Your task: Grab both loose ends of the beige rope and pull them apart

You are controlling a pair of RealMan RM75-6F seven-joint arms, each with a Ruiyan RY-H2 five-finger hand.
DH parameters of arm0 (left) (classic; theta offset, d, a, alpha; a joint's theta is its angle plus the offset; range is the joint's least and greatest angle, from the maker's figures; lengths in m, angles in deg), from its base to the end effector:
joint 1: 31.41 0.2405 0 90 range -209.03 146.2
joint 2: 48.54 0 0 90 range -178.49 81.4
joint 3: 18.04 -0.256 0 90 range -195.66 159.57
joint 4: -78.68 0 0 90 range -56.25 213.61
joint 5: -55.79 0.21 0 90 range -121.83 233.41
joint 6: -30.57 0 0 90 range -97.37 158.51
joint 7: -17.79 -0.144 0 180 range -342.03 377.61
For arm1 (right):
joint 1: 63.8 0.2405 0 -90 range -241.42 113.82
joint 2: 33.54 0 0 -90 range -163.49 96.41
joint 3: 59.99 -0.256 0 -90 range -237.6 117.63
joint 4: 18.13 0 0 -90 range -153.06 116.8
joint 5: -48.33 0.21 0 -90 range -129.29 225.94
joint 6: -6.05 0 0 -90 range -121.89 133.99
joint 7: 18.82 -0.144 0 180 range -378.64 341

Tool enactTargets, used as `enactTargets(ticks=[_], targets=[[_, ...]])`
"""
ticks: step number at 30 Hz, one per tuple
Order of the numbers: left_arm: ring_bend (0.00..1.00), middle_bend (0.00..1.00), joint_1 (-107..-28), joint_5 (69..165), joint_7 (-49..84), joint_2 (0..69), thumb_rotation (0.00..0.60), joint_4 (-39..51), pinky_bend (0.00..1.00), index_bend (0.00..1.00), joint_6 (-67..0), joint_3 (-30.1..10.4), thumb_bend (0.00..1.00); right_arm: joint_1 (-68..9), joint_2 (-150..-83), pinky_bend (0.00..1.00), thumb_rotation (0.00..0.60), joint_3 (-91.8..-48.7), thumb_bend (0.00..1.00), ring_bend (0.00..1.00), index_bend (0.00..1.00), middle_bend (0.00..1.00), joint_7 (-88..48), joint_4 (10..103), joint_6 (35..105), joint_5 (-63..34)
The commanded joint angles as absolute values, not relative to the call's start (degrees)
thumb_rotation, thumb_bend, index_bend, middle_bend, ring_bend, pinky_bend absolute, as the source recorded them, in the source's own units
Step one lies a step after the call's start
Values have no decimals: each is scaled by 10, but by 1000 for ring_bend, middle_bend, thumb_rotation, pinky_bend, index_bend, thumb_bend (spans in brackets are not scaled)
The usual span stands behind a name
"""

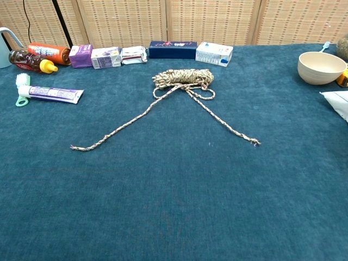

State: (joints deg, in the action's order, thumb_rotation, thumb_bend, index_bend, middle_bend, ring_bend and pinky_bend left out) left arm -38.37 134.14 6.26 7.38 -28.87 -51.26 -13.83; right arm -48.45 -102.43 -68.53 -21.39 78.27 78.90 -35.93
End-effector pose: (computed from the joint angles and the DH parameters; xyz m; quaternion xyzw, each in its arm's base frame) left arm -0.2780 0.1911 0.1802 -0.5952 -0.3946 -0.3440 0.6096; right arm -0.2512 -0.2482 0.1136 0.6151 -0.4298 0.4561 0.4785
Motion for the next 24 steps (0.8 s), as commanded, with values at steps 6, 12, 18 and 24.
enactTargets(ticks=[6,12,18,24], targets=[[29,62,-393,1325,55,71,475,-289,0,232,-501,-131,300,-406,-1057,62,600,-694,299,145,364,190,-225,782,706,-376],[29,62,-400,1317,53,75,474,-289,0,232,-493,-128,300,-365,-1095,59,600,-703,232,144,363,190,-216,765,665,-360],[28,62,-407,1301,47,77,476,-283,0,232,-487,-122,300,-325,-1145,59,600,-707,104,143,355,188,-200,735,625,-332],[26,62,-413,1295,42,77,476,-285,0,232,-482,-118,300,-306,-1188,58,600,-715,81,142,354,183,-179,707,617,-303]])
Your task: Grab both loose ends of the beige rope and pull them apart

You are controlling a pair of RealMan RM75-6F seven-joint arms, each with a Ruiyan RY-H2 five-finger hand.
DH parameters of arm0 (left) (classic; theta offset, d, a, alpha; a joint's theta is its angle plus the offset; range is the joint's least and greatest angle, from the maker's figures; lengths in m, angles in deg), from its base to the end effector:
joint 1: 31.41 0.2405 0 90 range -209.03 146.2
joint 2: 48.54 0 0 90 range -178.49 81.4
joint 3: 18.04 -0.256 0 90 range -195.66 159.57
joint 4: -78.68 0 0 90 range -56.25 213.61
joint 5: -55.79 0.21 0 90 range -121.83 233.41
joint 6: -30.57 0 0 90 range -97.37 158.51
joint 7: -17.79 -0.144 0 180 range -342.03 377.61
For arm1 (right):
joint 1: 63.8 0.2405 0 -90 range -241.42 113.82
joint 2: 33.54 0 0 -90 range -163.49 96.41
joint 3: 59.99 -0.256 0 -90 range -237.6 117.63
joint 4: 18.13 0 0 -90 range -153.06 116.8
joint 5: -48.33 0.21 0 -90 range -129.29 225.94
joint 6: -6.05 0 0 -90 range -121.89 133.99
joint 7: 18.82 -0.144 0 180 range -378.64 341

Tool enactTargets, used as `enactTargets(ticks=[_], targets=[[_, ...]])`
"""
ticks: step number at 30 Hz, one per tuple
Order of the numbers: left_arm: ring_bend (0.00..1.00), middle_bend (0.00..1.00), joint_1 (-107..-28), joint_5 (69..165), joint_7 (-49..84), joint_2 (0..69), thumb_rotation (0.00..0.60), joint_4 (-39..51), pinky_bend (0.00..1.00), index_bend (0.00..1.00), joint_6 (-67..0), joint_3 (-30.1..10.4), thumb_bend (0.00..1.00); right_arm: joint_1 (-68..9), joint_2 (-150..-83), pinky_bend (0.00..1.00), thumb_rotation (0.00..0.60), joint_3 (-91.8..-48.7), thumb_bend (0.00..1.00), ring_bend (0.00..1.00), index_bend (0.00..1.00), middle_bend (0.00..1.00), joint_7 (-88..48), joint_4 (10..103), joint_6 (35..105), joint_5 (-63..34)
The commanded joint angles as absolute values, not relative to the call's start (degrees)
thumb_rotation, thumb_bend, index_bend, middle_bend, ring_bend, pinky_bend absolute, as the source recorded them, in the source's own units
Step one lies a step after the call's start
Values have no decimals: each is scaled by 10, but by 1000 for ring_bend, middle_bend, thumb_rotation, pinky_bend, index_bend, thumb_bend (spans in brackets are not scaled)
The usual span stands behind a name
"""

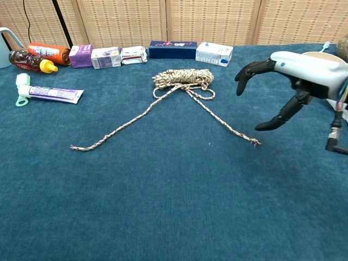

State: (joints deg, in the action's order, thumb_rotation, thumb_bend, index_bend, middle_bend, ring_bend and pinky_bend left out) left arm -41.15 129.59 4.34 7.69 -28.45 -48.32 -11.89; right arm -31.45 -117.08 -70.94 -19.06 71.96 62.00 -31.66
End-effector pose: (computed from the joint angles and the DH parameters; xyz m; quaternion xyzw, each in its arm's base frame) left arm -0.2782 0.2106 0.1795 -0.5946 -0.3962 -0.3318 0.6160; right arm -0.1657 -0.3068 0.0102 0.7005 -0.4444 0.4466 0.3352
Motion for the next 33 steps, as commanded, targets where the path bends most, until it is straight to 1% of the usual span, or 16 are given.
enactTargets(ticks=[1,6,11,17,26,33], targets=[[26,62,-414,1295,42,77,476,-285,0,232,-481,-118,300,-303,-1197,58,600,-717,81,142,355,183,-173,700,618,-297],[26,62,-418,1293,43,76,475,-284,0,232,-478,-117,300,-289,-1237,58,600,-723,80,142,365,183,-153,666,617,-270],[26,62,-419,1287,51,77,475,-278,0,232,-473,-118,299,-281,-1268,59,600,-719,80,142,370,184,-149,626,612,-256],[26,62,-419,1287,51,77,476,-275,0,232,-475,-118,300,-278,-1290,58,600,-715,79,141,373,184,-145,595,616,-251],[26,62,-415,1291,59,75,474,-273,0,232,-482,-121,300,-280,-1338,58,600,-708,79,141,376,191,-141,521,640,-251],[26,62,-411,1292,69,74,475,-268,0,232,-481,-125,300,-281,-1357,59,600,-705,79,141,379,193,-149,488,645,-254]])
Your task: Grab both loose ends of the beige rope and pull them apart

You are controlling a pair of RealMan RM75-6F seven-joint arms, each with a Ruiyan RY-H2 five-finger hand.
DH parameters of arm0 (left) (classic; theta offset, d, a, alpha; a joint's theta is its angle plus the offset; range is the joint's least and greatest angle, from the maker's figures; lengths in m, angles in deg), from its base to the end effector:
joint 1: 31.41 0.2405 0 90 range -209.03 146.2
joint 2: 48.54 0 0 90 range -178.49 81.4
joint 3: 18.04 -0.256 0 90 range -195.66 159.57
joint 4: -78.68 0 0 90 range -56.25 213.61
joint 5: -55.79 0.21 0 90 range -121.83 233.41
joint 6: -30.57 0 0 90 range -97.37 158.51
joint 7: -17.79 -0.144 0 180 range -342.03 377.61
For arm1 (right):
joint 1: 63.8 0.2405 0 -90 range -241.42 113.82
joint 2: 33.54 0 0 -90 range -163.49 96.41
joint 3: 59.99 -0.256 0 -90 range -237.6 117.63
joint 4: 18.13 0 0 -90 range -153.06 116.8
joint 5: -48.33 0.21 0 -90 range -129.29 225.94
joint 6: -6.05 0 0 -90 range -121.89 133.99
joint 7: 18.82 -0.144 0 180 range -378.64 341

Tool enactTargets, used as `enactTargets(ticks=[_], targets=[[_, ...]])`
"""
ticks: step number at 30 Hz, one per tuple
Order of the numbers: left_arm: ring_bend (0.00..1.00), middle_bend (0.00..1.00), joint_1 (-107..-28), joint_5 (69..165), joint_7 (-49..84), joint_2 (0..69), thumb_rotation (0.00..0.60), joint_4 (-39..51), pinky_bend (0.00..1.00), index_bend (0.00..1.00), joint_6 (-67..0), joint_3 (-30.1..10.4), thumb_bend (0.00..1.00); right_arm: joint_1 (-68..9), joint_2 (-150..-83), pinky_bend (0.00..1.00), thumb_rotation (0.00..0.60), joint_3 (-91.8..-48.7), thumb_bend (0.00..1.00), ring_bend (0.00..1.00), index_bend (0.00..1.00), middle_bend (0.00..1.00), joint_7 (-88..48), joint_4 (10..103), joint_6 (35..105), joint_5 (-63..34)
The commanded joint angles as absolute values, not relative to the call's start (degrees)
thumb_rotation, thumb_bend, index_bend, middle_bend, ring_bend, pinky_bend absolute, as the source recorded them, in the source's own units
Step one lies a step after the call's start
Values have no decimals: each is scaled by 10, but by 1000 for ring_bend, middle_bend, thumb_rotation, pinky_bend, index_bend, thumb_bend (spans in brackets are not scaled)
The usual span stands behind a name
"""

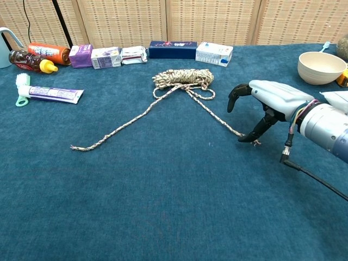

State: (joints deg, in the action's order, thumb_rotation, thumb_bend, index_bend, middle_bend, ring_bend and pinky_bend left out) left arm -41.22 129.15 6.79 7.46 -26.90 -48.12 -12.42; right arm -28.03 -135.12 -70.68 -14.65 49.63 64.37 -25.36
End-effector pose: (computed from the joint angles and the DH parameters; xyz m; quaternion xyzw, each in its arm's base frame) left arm -0.2862 0.2100 0.1823 -0.5888 -0.4042 -0.3312 0.6167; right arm -0.1832 -0.3319 -0.0596 0.6831 -0.4379 0.4196 0.4069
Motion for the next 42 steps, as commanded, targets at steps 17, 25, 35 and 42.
enactTargets(ticks=[17,25,35,42], targets=[[26,62,-410,1292,75,75,474,-263,0,232,-482,-126,299,-273,-1392,58,600,-706,80,143,384,199,-157,393,646,-262],[26,62,-412,1291,72,77,476,-263,0,232,-480,-126,299,-265,-1401,41,600,-716,80,147,387,201,-171,335,637,-259],[26,62,-415,1291,57,80,475,-263,0,232,-483,-124,299,-256,-1397,40,600,-724,84,160,415,216,-195,286,623,-257],[26,62,-416,1289,54,81,475,-265,0,232,-480,-125,300,-264,-1387,40,600,-718,224,172,429,232,-208,321,637,-268]])
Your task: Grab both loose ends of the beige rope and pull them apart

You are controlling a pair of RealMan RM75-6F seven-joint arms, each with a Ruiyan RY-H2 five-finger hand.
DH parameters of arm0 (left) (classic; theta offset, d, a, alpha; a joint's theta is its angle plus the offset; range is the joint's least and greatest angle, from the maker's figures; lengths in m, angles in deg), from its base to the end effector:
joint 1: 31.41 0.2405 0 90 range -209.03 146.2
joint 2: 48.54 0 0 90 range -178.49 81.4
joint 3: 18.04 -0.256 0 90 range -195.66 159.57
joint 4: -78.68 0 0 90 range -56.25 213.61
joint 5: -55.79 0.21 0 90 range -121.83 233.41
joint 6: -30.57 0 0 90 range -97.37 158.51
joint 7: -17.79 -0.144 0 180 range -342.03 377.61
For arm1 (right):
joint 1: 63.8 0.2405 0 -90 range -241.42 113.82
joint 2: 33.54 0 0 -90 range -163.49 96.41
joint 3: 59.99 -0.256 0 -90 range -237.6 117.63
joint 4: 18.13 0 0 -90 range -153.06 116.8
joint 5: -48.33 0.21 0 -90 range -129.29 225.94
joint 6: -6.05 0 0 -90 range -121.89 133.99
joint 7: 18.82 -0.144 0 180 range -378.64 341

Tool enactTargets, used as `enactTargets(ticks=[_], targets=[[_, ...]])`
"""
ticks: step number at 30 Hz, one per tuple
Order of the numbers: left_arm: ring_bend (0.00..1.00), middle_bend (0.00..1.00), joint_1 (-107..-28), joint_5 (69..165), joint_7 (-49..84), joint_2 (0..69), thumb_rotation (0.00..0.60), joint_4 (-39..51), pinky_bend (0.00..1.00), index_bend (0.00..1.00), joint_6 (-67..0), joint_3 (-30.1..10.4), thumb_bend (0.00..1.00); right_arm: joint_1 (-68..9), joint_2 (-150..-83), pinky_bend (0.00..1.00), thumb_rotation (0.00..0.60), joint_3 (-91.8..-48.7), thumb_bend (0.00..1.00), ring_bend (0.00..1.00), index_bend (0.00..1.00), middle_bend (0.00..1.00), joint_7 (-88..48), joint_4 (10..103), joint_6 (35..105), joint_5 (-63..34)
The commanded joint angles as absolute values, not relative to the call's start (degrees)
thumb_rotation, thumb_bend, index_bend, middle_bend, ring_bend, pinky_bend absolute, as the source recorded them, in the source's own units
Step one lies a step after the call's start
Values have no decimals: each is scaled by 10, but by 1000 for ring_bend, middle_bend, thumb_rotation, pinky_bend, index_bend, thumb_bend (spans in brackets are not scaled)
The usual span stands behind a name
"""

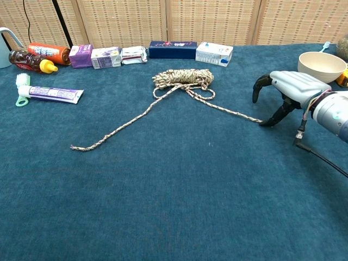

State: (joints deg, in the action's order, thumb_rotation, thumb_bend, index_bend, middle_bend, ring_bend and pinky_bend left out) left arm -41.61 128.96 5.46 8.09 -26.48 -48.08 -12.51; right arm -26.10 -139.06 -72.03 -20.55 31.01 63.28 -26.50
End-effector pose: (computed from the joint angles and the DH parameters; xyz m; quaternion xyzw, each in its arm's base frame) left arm -0.2864 0.2118 0.1795 -0.5936 -0.3981 -0.3256 0.6190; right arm -0.2264 -0.3714 -0.0470 0.6694 -0.4062 0.3965 0.4792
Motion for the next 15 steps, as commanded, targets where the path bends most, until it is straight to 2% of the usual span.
enactTargets(ticks=[1,8,15], targets=[[26,62,-417,1290,51,81,475,-264,0,232,-481,-125,299,-265,-1387,40,600,-717,237,172,429,232,-207,326,638,-269],[26,62,-417,1289,49,82,475,-263,0,232,-482,-125,299,-264,-1392,40,600,-721,331,173,441,232,-205,333,631,-260],[26,62,-416,1289,53,83,476,-259,0,232,-480,-127,300,-266,-1401,40,600,-721,340,173,461,232,-204,331,627,-255]])
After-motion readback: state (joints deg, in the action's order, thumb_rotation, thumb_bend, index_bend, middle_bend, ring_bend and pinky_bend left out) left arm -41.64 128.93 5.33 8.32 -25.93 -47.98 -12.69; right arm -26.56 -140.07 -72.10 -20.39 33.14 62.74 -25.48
